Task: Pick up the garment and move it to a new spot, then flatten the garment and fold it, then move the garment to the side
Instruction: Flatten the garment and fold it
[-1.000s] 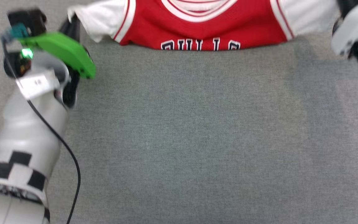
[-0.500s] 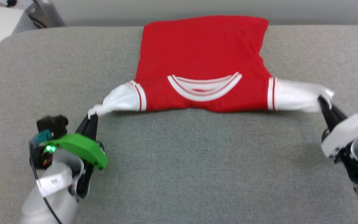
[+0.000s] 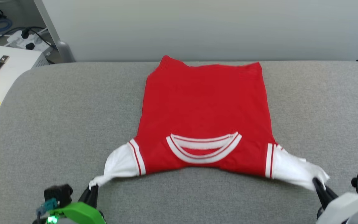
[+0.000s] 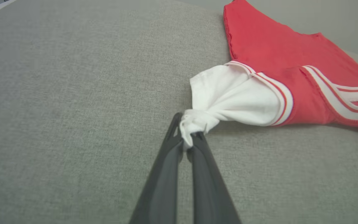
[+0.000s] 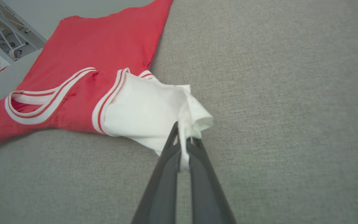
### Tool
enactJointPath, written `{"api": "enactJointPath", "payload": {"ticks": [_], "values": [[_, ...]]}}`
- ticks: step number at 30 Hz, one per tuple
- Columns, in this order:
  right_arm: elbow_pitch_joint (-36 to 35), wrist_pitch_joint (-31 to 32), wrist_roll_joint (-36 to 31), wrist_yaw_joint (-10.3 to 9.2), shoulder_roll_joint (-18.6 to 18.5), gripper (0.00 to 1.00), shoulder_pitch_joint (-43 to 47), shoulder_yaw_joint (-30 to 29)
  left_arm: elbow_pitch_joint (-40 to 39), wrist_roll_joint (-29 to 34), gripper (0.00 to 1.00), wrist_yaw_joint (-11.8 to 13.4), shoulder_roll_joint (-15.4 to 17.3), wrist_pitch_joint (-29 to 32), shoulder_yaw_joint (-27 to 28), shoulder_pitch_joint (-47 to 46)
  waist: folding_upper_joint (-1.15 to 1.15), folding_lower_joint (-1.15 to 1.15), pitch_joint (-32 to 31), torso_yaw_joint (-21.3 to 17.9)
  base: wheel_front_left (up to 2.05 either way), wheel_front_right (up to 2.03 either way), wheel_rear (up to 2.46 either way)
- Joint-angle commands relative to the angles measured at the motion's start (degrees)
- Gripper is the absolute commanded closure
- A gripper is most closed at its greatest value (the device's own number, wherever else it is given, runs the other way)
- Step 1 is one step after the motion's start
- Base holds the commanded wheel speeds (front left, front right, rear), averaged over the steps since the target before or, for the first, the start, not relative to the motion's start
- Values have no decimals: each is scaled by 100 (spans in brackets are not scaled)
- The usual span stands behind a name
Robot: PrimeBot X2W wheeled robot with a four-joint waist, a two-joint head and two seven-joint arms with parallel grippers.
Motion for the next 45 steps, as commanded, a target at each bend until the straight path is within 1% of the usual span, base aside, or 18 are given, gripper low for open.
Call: {"api": "enactJointPath", "payload": {"ticks": [1,5,7,10,11,15,16,17,18,19,25,26,29,35,40,45], "values": [[-98,62,-75,-4,91,100,218,-109,-77,-17,100,95,75,27,-8,211,0,1,-167,-4,0,0,0],[-369,275,-239,-4,394,100,790,-369,-323,-52,100,304,100,167,-67,706,0,1,-322,19,0,0,0],[-477,348,-293,-4,515,100,1063,-501,-426,-8,100,451,153,231,-106,932,0,1,-395,40,0,0,0],[-603,467,-468,-4,589,100,1340,-563,-585,11,100,615,200,268,-103,1142,0,1,-446,53,0,0,0],[-615,546,-578,-4,564,100,1436,-546,-649,12,100,653,212,278,-104,1202,0,1,-460,57,0,0,0],[-651,696,-723,-4,530,100,1545,-453,-865,66,100,750,261,329,-151,1302,0,1,-456,52,0,0,0],[-669,703,-706,-4,549,89,1527,-442,-915,86,100,760,268,338,-170,1305,0,1,-446,50,0,0,0],[-694,691,-712,-4,552,54,1490,-438,-983,113,100,765,269,334,-192,1286,0,1,-421,56,0,0,0],[-699,703,-698,-4,569,11,1458,-447,-1035,127,100,766,262,342,-211,1262,0,1,-397,67,0,0,0],[-724,693,-677,-4,575,0,1395,-439,-1095,159,100,771,261,348,-237,1225,0,1,-371,79,0,0,0],[-763,370,-666,-4,565,0,759,-586,-1388,302,100,803,238,303,-301,961,0,1,-124,214,0,0,0],[-709,323,-699,-4,550,0,455,-657,-1503,367,100,833,249,299,-318,874,0,1,-27,290,0,0,0],[-486,354,-681,-4,433,0,-96,-738,-1684,453,100,887,260,272,-319,746,0,1,136,413,0,0,0],[368,658,-499,-4,7,0,-1522,-736,-2108,639,100,936,219,223,-386,430,0,1,543,775,0,0,0],[1237,935,-204,-4,-424,0,-2828,-536,-2354,784,100,860,100,163,-517,78,0,1,1006,1140,0,0,0],[2131,1320,-202,-4,-815,0,-3957,-289,-2511,907,100,737,-126,87,-712,-276,0,1,1468,1460,0,0,0]]}}
